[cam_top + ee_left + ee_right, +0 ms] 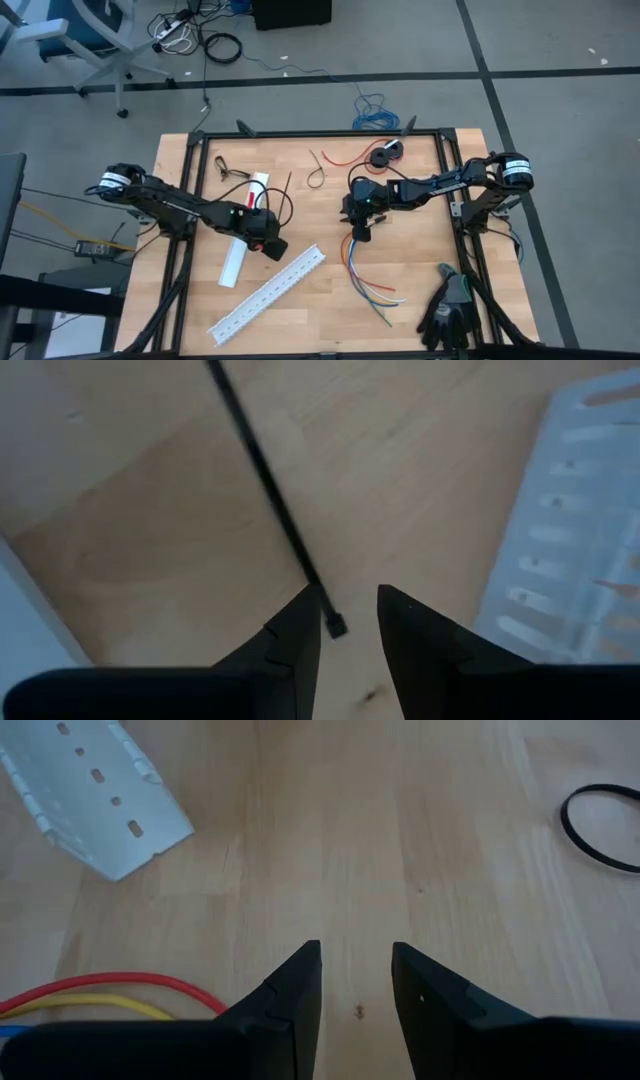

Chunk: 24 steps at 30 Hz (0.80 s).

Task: Ziptie cables
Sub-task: Wrap the left black zip tie

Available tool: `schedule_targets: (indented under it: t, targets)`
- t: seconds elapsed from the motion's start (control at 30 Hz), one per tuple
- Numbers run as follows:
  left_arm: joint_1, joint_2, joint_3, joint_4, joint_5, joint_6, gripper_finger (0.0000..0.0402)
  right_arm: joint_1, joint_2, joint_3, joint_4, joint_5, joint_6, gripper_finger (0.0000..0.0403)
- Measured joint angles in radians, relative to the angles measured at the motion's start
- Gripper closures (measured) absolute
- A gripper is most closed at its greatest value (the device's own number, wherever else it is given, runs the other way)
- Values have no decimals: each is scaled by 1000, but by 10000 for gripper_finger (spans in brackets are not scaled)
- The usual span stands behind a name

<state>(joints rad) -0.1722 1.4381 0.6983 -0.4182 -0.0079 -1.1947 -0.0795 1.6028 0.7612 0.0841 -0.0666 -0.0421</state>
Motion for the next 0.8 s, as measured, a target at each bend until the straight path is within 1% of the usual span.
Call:
schedule_targets:
  t: [0.23, 0.37, 0.47, 0.57, 0.6, 0.73, 0.8]
  targets:
    - [0, 78, 3, 17, 5, -2, 291, 0, 0, 0, 3, 0, 16, 291]
    - [0, 100, 4, 27, 10, 12, 297, 0, 0, 0, 5, -1, 16, 291]
    - [0, 101, 3, 25, 2, 44, 329, 0, 0, 0, 5, -1, 17, 291]
    - [2, 102, 3, 32, -5, 115, 383, 0, 0, 0, 7, -1, 17, 291]
    - [1, 102, 4, 35, -9, 136, 391, 0, 0, 0, 9, -1, 18, 291]
    - [0, 99, 13, 30, -33, 257, 397, 0, 0, 0, 20, -6, 18, 291]
    - [0, 100, 24, 20, -54, 283, 398, 1, 0, 0, 33, -6, 12, 291]
